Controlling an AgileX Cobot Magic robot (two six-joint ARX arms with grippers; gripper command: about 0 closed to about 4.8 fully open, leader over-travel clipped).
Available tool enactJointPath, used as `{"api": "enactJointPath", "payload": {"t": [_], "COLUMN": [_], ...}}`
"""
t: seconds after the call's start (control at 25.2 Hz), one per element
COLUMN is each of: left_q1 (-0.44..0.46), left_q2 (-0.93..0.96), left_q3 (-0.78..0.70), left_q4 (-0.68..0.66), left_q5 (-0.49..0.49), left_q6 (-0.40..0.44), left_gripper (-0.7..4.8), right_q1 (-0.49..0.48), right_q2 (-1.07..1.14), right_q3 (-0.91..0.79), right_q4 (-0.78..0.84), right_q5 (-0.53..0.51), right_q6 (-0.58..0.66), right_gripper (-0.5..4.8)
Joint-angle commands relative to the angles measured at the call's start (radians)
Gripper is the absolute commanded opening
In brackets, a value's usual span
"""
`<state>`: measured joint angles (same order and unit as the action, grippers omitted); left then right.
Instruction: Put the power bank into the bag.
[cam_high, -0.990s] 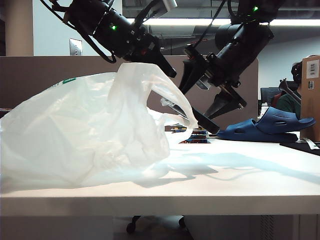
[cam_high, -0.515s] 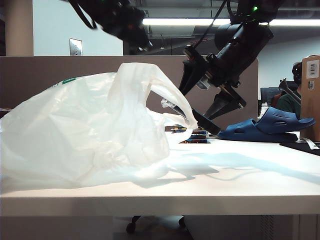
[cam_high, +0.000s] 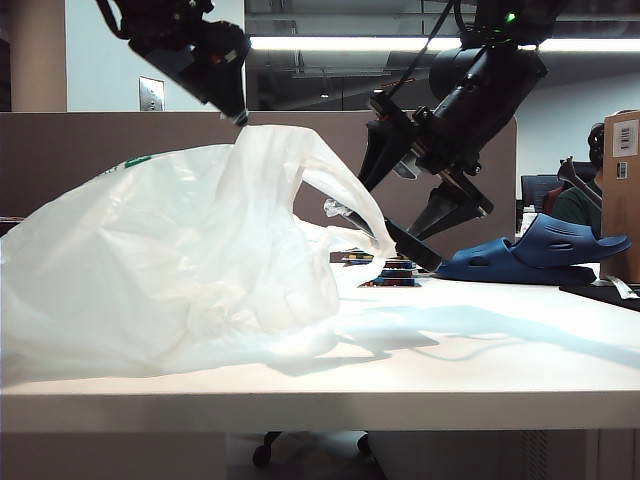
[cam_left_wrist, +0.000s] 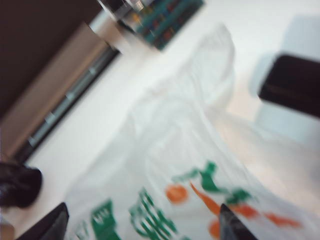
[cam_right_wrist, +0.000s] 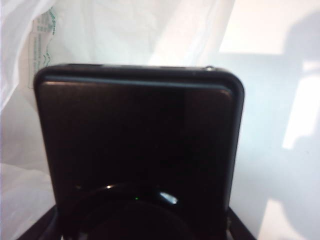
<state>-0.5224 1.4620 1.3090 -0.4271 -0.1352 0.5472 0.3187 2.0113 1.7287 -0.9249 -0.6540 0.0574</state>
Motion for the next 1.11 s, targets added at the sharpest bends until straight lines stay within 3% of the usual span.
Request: {"api": "enactJointPath", "payload": {"t": [0.04, 0.24, 0.4, 0.59, 0.71, 0.83, 0.95, 1.11], "left_q1": [0.001, 0.002, 0.022, 0.115, 0.172, 0.250, 0.297, 0.345], "left_q2": [-0.003, -0.004, -0.005, -0.010, -0.027, -0.079, -0.104, -0.113], "left_q3": [0.004, 0.004, 0.004, 0.004, 0.004, 0.004, 0.004, 0.003], "left_q4": [-0.060, -0.074, -0.092, -0.163, -0.193, -0.225, -0.245, -0.277], "left_q5": [-0.090, -0.264, -0.280, -0.281, -0.206, -0.048, 0.022, 0.100], "left_q6": [-0.013, -0.013, -0.014, -0.130, -0.146, -0.166, -0.166, -0.189], "left_gripper": [3.81, 3.70, 3.69, 3.67, 3.67, 3.66, 3.56, 3.00], "right_q1": [0.001, 0.000, 0.000, 0.001, 0.001, 0.001, 0.009, 0.027], "right_q2": [-0.010, -0.010, -0.010, -0.010, -0.005, 0.009, 0.018, 0.034], "right_q3": [0.009, 0.016, 0.047, 0.120, 0.120, 0.120, 0.120, 0.120], "right_q4": [0.018, 0.047, 0.062, 0.074, 0.074, 0.089, 0.111, 0.159], "right_q5": [-0.018, -0.018, -0.018, -0.019, -0.019, -0.023, -0.026, -0.056], "right_q6": [-0.013, -0.013, -0.013, -0.009, -0.009, -0.003, 0.006, 0.027], "right_gripper": [2.06, 2.06, 2.06, 2.06, 2.06, 2.06, 2.06, 2.06]}}
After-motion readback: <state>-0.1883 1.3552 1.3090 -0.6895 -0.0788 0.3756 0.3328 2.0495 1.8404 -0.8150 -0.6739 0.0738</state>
